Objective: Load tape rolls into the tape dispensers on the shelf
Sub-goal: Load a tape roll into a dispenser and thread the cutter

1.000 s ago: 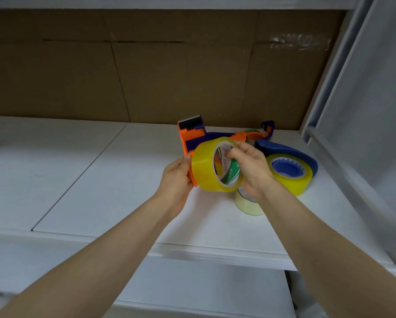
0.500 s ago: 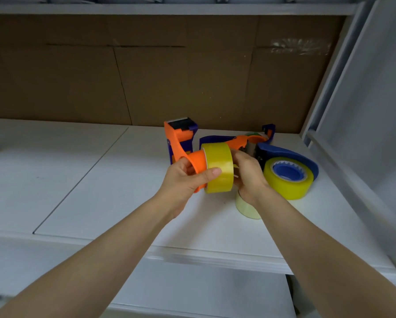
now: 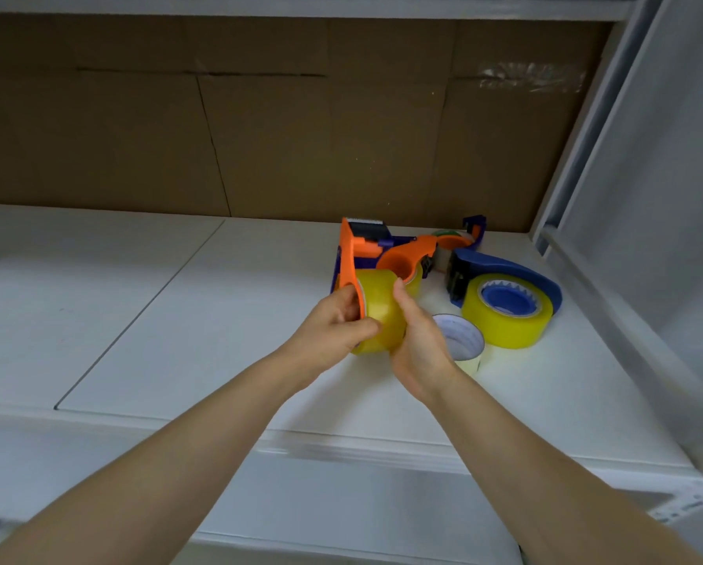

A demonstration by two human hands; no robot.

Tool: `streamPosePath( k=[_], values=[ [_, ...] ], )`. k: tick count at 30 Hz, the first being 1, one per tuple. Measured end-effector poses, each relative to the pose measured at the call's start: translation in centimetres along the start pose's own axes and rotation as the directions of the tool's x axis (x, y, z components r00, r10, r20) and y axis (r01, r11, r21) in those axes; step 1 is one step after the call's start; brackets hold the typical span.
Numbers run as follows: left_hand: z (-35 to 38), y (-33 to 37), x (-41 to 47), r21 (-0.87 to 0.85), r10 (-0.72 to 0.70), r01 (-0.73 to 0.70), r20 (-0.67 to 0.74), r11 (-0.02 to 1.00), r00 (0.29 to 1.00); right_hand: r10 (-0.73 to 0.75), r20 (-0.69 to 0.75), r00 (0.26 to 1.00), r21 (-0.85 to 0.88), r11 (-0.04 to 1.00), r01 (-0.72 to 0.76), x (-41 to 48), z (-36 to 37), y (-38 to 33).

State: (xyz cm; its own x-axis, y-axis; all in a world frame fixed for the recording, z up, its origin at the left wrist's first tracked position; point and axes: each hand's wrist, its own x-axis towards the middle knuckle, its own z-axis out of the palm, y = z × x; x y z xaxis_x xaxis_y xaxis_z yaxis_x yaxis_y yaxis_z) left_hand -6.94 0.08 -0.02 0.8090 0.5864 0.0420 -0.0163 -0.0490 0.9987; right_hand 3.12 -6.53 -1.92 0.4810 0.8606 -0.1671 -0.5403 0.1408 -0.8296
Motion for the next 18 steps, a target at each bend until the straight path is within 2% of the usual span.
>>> streamPosePath(
  k=[3, 5, 6, 9, 12, 14, 15, 18],
  values=[
    [0.1, -1.2, -0.3, -0.080, -0.046, 0.041, -0.058, 0.996, 0.997, 0.011, 0.066, 0.998, 0.006, 1.000, -0.012, -0.4, 0.1, 0.8],
    [-0.4, -2.1, -0.6, -0.115, -0.053, 0.047, -0.058, 0.992, 0.997, -0.049, 0.115, 0.992, -0.120, 0.991, 0.063, -0.4, -0.3, 0.9],
    [-0.8, -2.4, -0.8, -0.122, -0.054, 0.047, -0.056, 0.991, 0.997, -0.101, 0.124, 0.987, -0.245, 0.961, 0.130, -0.5, -0.4, 0.6],
    [-1.5, -2.9, -1.1, -0.145, -0.055, 0.048, -0.045, 0.988, 0.997, -0.243, 0.123, 0.962, -0.633, 0.727, 0.265, -0.6, -0.5, -0.6],
    [-1.8, -3.0, -1.2, -0.151, -0.058, 0.054, -0.022, 0.987, 0.998, -0.297, 0.273, 0.915, -0.844, 0.382, 0.376, -0.4, -0.6, -1.4],
    [-1.8, -3.0, -1.1, -0.157, -0.060, 0.056, -0.020, 0.986, 0.998, -0.327, 0.363, 0.873, -0.886, 0.169, 0.432, -0.2, -0.8, -1.6],
    [-1.8, -3.1, -1.1, -0.160, -0.060, 0.055, -0.025, 0.986, 0.998, -0.349, 0.403, 0.846, -0.883, 0.096, 0.460, -0.2, -0.8, -1.6],
    [-1.6, -2.7, -1.2, -0.225, -0.085, 0.074, -0.041, 0.972, 0.996, -0.401, 0.519, 0.754, -0.829, -0.024, 0.558, -0.8, -0.8, -1.0]
  ],
)
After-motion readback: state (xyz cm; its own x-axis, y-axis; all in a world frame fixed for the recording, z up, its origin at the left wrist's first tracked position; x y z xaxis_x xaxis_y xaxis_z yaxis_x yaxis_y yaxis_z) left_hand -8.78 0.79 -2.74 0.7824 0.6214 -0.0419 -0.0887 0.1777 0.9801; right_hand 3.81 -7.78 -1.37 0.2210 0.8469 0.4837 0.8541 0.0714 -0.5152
